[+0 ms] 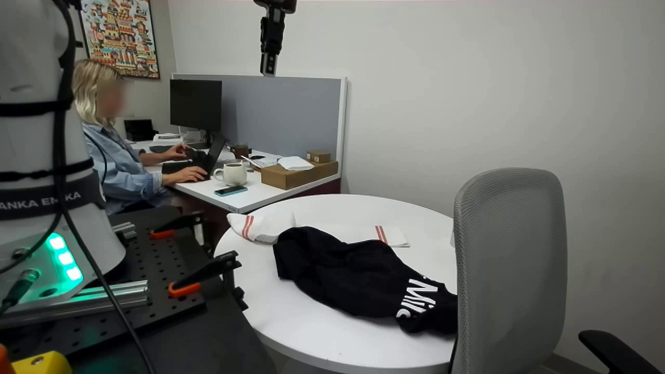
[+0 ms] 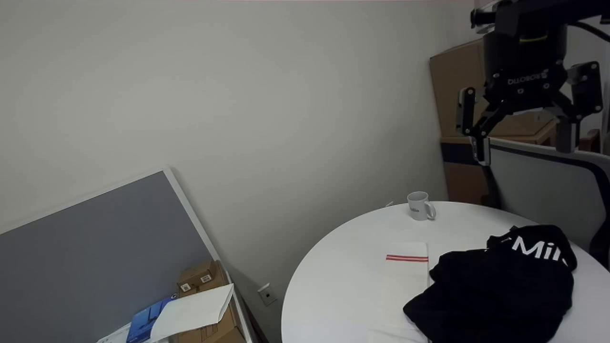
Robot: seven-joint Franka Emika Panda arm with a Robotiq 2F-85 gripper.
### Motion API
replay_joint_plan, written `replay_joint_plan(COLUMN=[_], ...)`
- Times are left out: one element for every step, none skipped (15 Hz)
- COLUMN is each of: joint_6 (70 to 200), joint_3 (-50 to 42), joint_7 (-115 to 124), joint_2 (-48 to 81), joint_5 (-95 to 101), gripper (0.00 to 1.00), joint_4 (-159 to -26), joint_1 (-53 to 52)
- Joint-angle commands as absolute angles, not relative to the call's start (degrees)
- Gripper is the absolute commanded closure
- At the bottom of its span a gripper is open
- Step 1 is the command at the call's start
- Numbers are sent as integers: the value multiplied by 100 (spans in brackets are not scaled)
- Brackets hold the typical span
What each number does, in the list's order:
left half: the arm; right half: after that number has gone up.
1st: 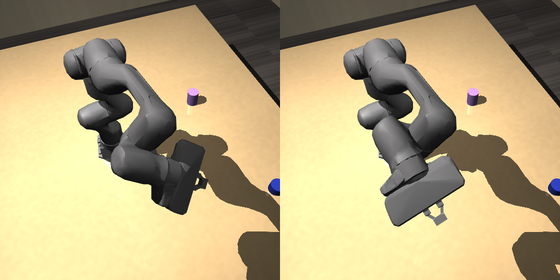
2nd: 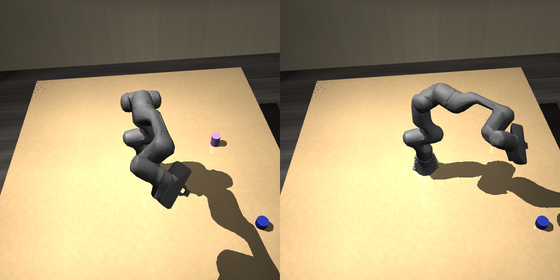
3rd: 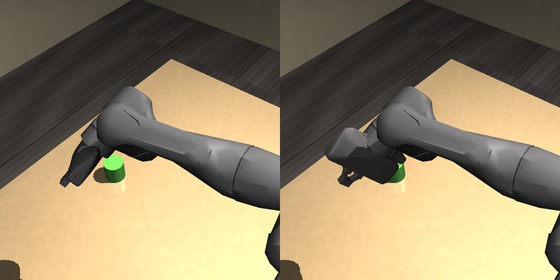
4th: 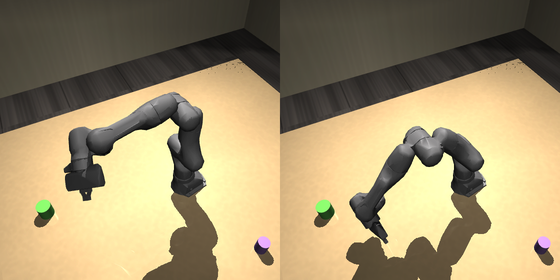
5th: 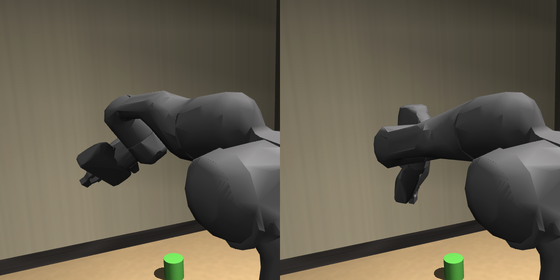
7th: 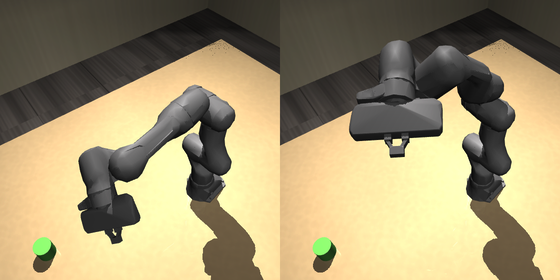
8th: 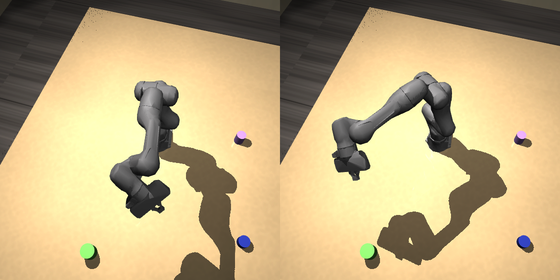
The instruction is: Take the black top on the chair and put it on the table
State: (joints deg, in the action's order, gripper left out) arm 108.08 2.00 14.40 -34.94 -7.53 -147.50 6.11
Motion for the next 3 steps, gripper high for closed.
replay_joint_plan(joint_6=[10813,10818,10819], joint_3=[174,176,175], joint_7=[1462,1462,1462], joint_2=[-3496,-3503,-3507], joint_5=[-703,-692,-688], gripper=[0,0,0], joint_4=[-14752,-14759,-14762], joint_1=[565,568,574])
